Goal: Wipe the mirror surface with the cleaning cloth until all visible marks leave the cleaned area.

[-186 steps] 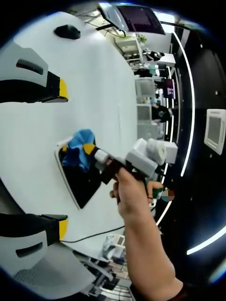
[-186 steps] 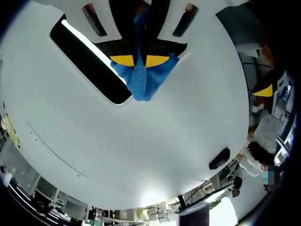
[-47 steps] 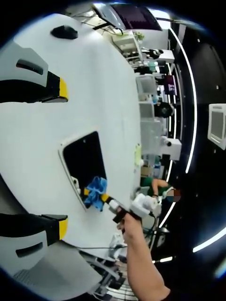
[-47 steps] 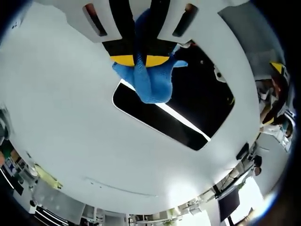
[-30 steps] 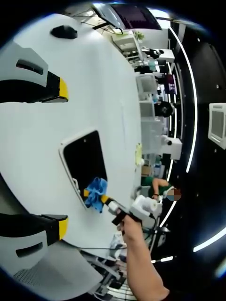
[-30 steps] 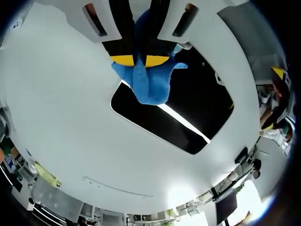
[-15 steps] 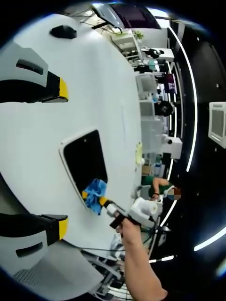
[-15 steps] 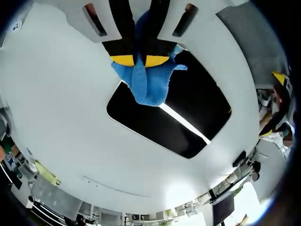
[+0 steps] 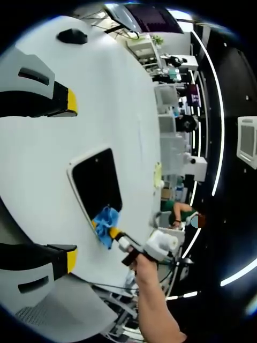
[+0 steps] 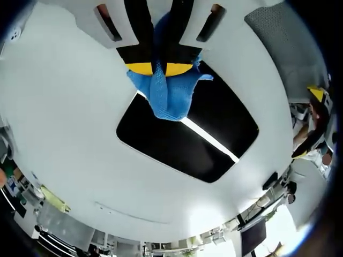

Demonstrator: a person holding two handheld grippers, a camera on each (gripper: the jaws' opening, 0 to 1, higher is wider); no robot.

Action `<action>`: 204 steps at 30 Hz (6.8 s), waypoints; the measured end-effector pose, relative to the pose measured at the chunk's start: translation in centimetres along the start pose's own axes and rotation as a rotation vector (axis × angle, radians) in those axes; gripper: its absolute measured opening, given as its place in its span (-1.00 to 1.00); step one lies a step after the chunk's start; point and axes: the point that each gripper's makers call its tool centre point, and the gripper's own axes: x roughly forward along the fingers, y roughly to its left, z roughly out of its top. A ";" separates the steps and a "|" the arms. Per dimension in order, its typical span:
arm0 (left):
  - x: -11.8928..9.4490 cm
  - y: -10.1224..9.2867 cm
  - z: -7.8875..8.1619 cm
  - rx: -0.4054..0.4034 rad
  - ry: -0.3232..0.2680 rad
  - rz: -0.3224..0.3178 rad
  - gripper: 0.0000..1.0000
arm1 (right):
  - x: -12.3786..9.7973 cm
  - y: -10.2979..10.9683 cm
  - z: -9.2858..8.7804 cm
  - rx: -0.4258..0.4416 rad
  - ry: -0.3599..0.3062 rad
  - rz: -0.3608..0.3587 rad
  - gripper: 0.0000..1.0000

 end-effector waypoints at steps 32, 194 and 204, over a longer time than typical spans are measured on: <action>0.1 0.0 -0.1 -0.002 0.002 0.002 0.99 | -0.1 0.5 -0.5 0.028 0.003 0.009 -0.97; 0.1 -0.1 0.0 -0.008 -0.003 -0.002 0.99 | 4.5 16.2 9.7 -0.215 -0.048 0.204 -0.97; 0.2 0.1 -0.1 -0.009 -0.004 -0.002 0.99 | 4.6 15.9 10.1 -0.218 -0.043 0.208 -0.97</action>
